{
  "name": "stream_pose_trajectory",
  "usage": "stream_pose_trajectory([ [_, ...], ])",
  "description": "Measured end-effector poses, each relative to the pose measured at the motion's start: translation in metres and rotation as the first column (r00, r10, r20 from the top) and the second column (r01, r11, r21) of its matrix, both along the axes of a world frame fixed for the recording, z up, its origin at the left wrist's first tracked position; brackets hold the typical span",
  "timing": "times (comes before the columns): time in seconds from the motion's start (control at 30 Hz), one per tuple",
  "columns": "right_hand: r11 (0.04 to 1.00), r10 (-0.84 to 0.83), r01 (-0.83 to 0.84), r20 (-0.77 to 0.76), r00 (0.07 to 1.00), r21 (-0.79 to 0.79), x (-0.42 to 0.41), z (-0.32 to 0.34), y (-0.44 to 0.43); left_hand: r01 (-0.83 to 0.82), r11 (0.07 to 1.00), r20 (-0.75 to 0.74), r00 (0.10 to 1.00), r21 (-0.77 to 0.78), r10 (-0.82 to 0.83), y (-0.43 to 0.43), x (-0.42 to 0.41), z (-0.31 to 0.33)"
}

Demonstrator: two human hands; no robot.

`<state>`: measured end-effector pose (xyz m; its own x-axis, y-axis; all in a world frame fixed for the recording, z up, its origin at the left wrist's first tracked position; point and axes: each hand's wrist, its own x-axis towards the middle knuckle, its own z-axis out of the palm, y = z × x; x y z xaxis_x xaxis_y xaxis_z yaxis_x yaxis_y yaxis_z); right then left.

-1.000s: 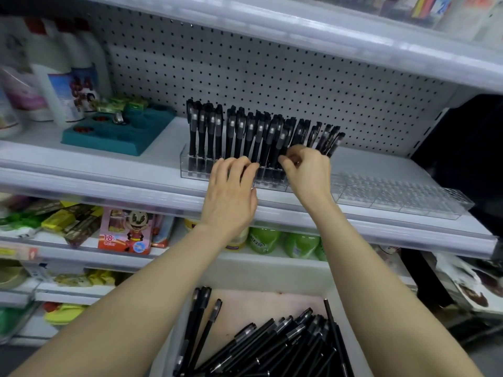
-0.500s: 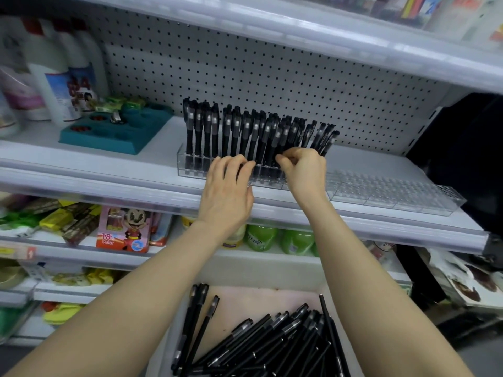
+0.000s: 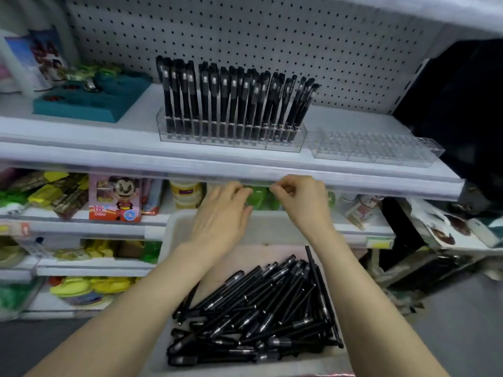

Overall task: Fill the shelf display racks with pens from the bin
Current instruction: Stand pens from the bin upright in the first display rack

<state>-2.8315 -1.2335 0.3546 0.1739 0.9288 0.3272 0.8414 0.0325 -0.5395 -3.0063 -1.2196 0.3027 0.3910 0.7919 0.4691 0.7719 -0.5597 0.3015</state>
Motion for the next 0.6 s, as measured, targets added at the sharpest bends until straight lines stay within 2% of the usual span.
stream_pose_trajectory([
  [0.07,0.959,0.152,-0.146,0.007,0.988,-0.244,0.007,-0.015,-0.022,-0.025,0.997,-0.065,0.998,-0.075,0.02,-0.007,-0.002,-0.026],
  [0.1,0.89,0.25,-0.244,-0.034,0.968,-0.385,0.011,-0.02,-0.032,-0.036,0.996,-0.107,0.994,-0.083,0.027,-0.008,-0.004,-0.035],
  [0.17,0.672,0.415,-0.425,-0.167,0.894,-0.606,0.014,-0.029,-0.047,-0.035,0.998,-0.158,0.987,-0.054,0.026,-0.009,-0.009,-0.043],
  [0.23,0.469,0.538,-0.476,-0.187,0.822,-0.744,0.013,-0.041,-0.056,-0.026,1.0,-0.156,0.987,-0.012,0.023,-0.007,-0.013,-0.046],
  [0.27,0.413,0.598,-0.458,-0.145,0.788,-0.787,0.01,-0.048,-0.059,-0.023,1.0,-0.144,0.989,0.005,0.023,-0.005,-0.015,-0.046],
  [0.3,0.399,0.654,-0.435,-0.082,0.752,-0.807,0.007,-0.056,-0.061,-0.024,1.0,-0.129,0.991,0.01,0.025,-0.004,-0.016,-0.046],
  [0.4,0.481,0.699,-0.456,0.013,0.715,-0.749,0.001,-0.071,-0.06,-0.036,0.999,-0.116,0.993,0.009,0.036,-0.004,-0.017,-0.047],
  [0.5,0.57,0.645,-0.478,0.004,0.764,-0.668,0.003,-0.082,-0.05,-0.067,0.998,-0.156,0.985,0.013,0.069,-0.004,-0.017,-0.046],
  [0.6,0.736,0.53,-0.427,0.054,0.846,-0.526,0.008,-0.095,-0.043,-0.074,0.997,-0.165,0.983,0.026,0.077,-0.002,-0.017,-0.047],
])
